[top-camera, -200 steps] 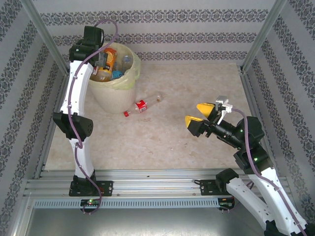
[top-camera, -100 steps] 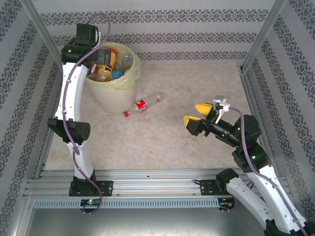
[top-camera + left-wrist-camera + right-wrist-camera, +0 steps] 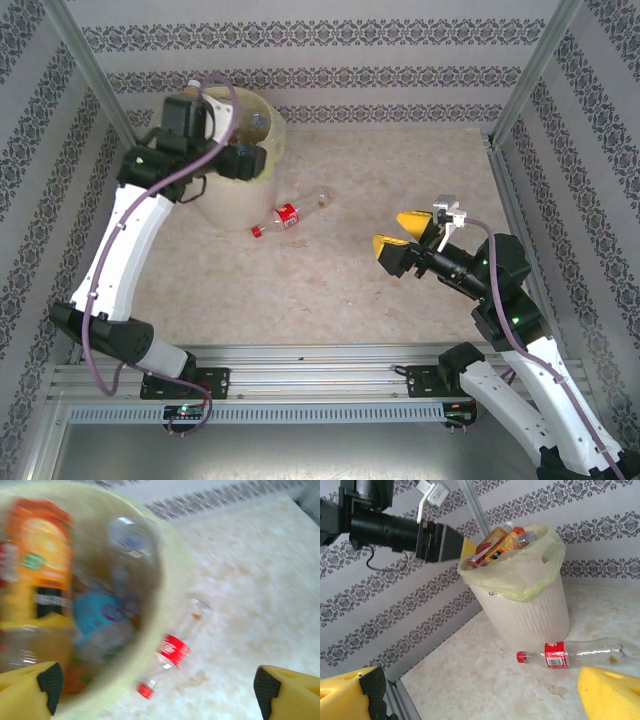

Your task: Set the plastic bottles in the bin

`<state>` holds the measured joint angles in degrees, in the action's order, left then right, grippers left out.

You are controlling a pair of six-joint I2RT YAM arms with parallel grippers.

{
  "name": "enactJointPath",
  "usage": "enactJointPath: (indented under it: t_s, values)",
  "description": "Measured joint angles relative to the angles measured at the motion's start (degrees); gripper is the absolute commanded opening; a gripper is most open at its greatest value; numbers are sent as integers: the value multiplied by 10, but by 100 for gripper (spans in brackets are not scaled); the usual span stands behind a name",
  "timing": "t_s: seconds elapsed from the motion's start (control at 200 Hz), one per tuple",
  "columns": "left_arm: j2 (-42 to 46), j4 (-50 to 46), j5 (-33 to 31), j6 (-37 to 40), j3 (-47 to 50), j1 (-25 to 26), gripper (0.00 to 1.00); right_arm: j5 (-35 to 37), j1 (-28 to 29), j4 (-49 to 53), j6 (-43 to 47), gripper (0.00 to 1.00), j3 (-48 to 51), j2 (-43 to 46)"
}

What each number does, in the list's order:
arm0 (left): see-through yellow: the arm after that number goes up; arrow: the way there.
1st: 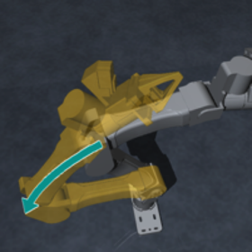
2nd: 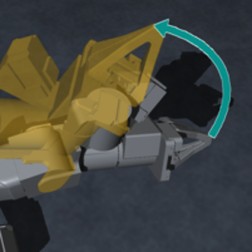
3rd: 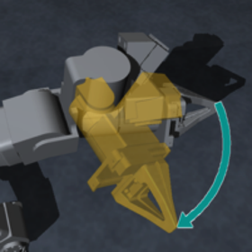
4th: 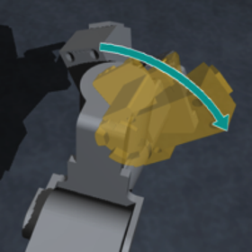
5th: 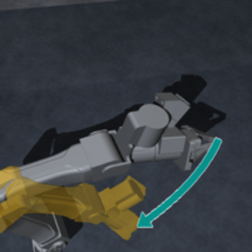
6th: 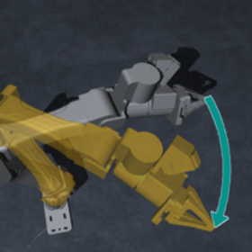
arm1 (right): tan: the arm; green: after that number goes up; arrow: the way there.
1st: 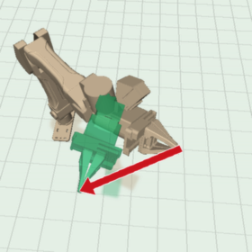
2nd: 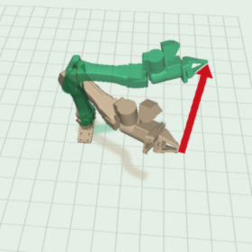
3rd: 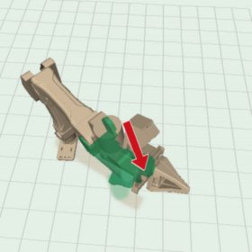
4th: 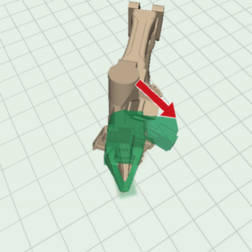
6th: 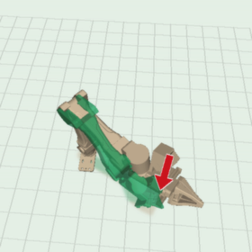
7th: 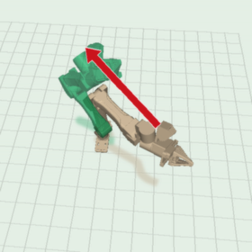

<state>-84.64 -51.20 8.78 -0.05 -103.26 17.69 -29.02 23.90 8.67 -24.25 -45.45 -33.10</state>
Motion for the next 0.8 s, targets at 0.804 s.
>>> enactJointPath:
  t_s: [0.804]
  values:
    - [-238, 71, -78, 104, 36, 183, 100, 5, 0, 40, 0, 98, 7, 26]
